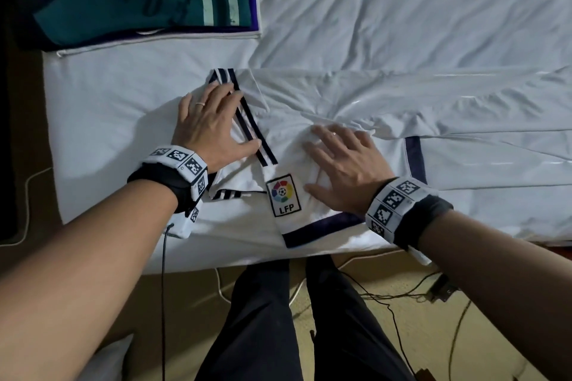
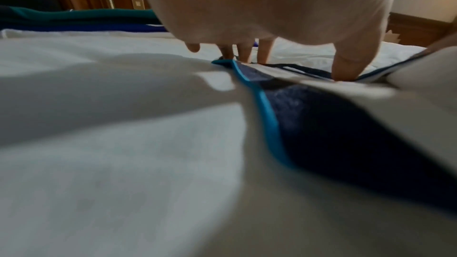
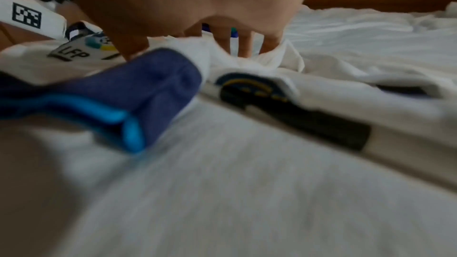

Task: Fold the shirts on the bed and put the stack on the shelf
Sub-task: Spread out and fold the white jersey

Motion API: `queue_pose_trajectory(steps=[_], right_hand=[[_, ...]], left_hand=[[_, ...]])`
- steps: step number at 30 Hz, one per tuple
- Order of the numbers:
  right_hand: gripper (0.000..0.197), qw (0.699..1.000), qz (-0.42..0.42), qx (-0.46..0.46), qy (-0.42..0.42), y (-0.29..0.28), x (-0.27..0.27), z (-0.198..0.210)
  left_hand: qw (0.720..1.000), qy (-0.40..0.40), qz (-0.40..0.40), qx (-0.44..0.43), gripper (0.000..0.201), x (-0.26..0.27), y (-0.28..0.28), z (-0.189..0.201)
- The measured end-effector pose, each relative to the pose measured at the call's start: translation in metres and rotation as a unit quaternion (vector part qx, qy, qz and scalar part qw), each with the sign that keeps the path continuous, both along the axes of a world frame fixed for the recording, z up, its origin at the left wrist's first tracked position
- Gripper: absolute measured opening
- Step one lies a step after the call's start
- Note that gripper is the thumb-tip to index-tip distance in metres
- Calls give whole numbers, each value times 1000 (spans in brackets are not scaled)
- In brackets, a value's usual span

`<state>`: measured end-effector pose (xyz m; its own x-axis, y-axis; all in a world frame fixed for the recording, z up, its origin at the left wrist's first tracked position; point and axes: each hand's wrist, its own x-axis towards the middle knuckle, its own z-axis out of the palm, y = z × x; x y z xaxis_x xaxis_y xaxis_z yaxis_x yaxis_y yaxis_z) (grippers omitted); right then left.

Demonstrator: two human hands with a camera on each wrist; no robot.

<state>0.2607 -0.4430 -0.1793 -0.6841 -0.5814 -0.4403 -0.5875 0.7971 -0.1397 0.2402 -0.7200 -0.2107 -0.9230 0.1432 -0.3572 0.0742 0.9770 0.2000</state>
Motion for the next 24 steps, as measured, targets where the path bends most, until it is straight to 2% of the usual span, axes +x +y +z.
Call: queue_pose_trajectory(steps=[3,6,8,9,12,13,15,17,19,21,22,24], right_hand=[[58,991,-44,-114,57,5,-19,4],[33,955,-167,-206,129,17,-52,-3],[27,940,-238,-195,150,32,-75,-10],[28,943,-256,-163,139,42,-86,-14],[39,966,-248,-24,74,75,-110,-21],[40,967,-245,-3,67,85,-115,-23],[37,959,-269,-5,86,99,-122,-24],[32,940,-313,-46,131,106,-121,-21],[29,931,-304,-96,176,107,-112,-15],[31,946,-238,-129,177,107,-94,-11],[36,960,-205,-117,151,109,-84,-10],[54,981,-181,-31,68,121,-68,-12]], left_hand=[[999,51,-10,13,75,-5,6,9],[998,46,-29,15,75,-6,8,8],[999,7,-31,6,80,-8,5,2],[1000,-11,-22,3,86,-11,2,-1],[999,-44,-2,-28,99,-16,-11,-8],[998,-50,-5,-42,100,-16,-13,-11],[998,-40,-7,-53,97,-16,-13,-12],[999,-3,-4,-33,93,-15,-6,-8],[1000,20,-13,-3,89,-12,4,-2],[999,5,-37,6,88,-9,15,0],[999,-12,-46,1,90,-7,19,0],[998,-35,-47,-18,99,-7,22,-4]])
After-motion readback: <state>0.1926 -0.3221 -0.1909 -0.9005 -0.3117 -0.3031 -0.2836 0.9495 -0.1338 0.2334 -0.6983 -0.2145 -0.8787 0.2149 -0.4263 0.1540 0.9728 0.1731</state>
